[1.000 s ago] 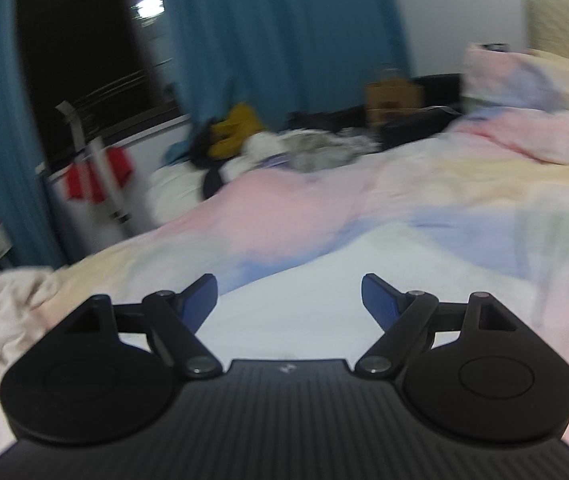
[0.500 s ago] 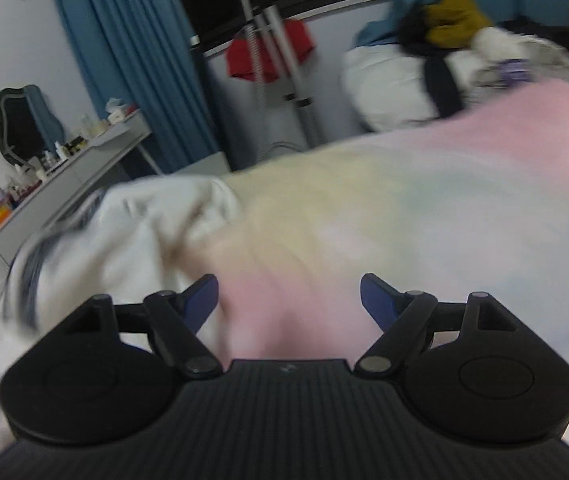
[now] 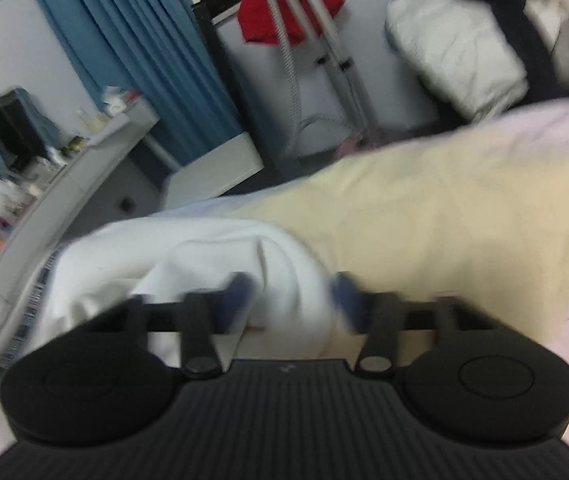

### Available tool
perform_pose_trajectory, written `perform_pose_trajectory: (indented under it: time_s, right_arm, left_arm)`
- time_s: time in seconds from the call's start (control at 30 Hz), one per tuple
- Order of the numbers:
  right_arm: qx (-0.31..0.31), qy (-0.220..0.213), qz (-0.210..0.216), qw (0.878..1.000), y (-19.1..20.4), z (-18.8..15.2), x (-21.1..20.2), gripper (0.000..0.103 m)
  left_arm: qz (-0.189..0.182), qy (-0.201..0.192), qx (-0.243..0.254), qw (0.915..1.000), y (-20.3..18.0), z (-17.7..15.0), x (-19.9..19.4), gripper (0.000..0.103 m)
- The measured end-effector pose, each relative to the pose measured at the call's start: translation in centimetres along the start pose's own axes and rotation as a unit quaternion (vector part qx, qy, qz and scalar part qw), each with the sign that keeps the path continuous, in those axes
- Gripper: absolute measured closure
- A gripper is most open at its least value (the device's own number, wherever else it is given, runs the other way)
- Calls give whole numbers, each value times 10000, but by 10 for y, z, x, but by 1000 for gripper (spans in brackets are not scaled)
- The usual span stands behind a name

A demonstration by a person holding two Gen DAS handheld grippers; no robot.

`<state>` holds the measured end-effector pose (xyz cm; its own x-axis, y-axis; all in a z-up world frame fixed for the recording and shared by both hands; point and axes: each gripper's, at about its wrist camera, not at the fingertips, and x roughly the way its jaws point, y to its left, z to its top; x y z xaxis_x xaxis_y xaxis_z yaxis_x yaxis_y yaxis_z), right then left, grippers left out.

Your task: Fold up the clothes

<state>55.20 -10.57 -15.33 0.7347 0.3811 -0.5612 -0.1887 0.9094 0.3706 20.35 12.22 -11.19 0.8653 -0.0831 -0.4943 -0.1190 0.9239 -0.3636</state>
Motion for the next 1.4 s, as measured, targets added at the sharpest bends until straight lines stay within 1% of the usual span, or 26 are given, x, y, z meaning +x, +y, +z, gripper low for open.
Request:
perform_pose_trajectory:
  time_s: [0.07,0.13,0.23,0.37,0.4,0.43,0.53,0.63,0.7,0.77,0.83,0.87,0.9,0.93,1.0,1.03,1.07,1.1,1.13,1.17,1.2,1.27,1.3,1.33,1.37,1.4]
  right_arm:
    - [-190,-356,-212,9990,5,2,-19,90]
    - [-241,-847,-313,9956,5,9,-51,91]
    - [-509,-1440,-622,9863,-2,26,-108,92]
    - [-745,-2187,-1354,9635,-32,56,-194,94]
    - [-802,-2335,-1675,9545,-44,65,-215,100]
    - [-862,-2477,-2009,9439,-56,74,-236,100]
    - [-630,-2671,-2828,9191,-105,101,-295,100]
    - [-617,-2565,-3612,8944,-155,114,-327,100]
    - [-273,-2292,-3726,8988,-192,113,-340,100]
    - [583,-1955,-3524,9133,-228,101,-344,100]
    - [1501,-1790,-2767,9321,-253,69,-346,100]
    - [1940,-1621,-2299,9398,-263,49,-342,97]
    - [2337,-1410,-1868,9437,-267,26,-333,97]
    - [2721,-1190,-1439,9440,-269,3,-323,97]
    - [3248,-855,-724,9391,-263,-33,-300,94]
    - [3494,-688,-369,9337,-260,-51,-288,91]
    - [3697,-527,-237,9273,-257,-62,-274,77]
    - [3893,-366,-138,9203,-255,-72,-261,58]
    - [4055,-319,-79,9135,-257,-77,-249,50]
    - [4211,-289,-26,9065,-260,-81,-238,37]
    - [4354,-324,-55,8996,-261,-83,-228,34]
    - [4590,-332,-148,8877,-257,-87,-210,34]
    - [4575,-397,-331,8877,-255,-84,-206,38]
    - [4541,-472,-534,8881,-254,-80,-203,47]
    - [4347,-571,-856,8947,-251,-70,-202,76]
    - [4090,-673,-1045,9040,-248,-55,-204,88]
  left_arm:
    - [-7,14,40,10000,-2,-1,1,8]
    - [9,-9,108,9999,-4,-1,-1,8]
    - [19,-33,172,9998,-6,-2,-3,8]
    - [33,-13,228,9997,-10,-5,-7,8]
    - [33,-6,235,9997,-11,-5,-8,8]
    - [32,-16,257,9997,-12,-5,-9,8]
    - [34,-39,326,9995,-14,-5,-12,8]
    - [56,-24,383,9992,-17,-6,-11,8]
    - [79,14,408,9991,-19,-8,-8,8]
    - [71,75,437,9990,-21,-9,-5,8]
    - [46,115,510,9986,-24,-11,-3,8]
    - [50,118,553,9984,-27,-13,-1,8]
    - [53,120,596,9981,-29,-15,0,8]
    - [57,124,638,9979,-31,-16,1,8]
    - [78,181,644,9977,-32,-18,5,8]
    - [88,209,646,9977,-32,-19,7,8]
    - [85,222,627,9977,-32,-21,7,8]
    - [66,224,619,9978,-31,-22,8,8]
    - [57,217,617,9978,-31,-22,8,7]
    - [37,202,613,9979,-31,-23,9,7]
    - [17,188,610,9980,-31,-23,9,7]
    - [-9,178,615,9979,-30,-25,10,6]
    - [-15,182,618,9979,-30,-25,11,6]
    - [-22,186,621,9979,-29,-25,12,6]
    - [-29,190,622,9979,-29,-26,12,6]
    - [-57,176,584,9981,-27,-26,12,6]
